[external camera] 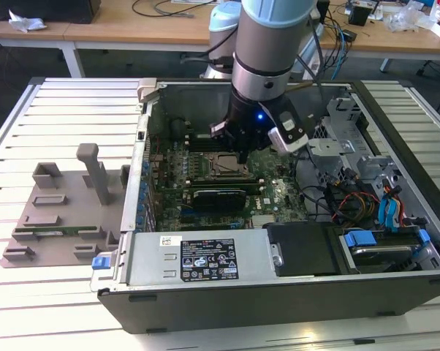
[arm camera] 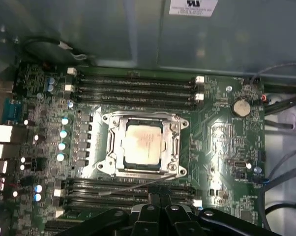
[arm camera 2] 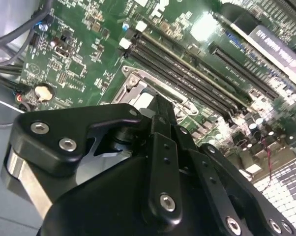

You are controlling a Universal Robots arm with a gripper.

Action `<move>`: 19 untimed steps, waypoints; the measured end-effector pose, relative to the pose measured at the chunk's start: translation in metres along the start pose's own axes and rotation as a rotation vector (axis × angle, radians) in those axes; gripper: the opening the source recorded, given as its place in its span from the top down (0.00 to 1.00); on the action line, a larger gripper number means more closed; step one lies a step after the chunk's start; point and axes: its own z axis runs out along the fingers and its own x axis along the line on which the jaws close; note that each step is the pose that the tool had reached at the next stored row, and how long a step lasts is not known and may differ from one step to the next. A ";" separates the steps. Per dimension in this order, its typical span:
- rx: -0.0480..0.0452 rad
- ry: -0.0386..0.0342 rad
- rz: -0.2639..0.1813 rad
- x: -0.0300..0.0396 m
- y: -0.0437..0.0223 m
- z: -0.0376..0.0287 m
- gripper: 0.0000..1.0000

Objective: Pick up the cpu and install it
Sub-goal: 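Install the second cpu locking lever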

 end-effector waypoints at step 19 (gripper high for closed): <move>0.0238 0.0014 0.000 0.0199 0.0005 0.0208 0.89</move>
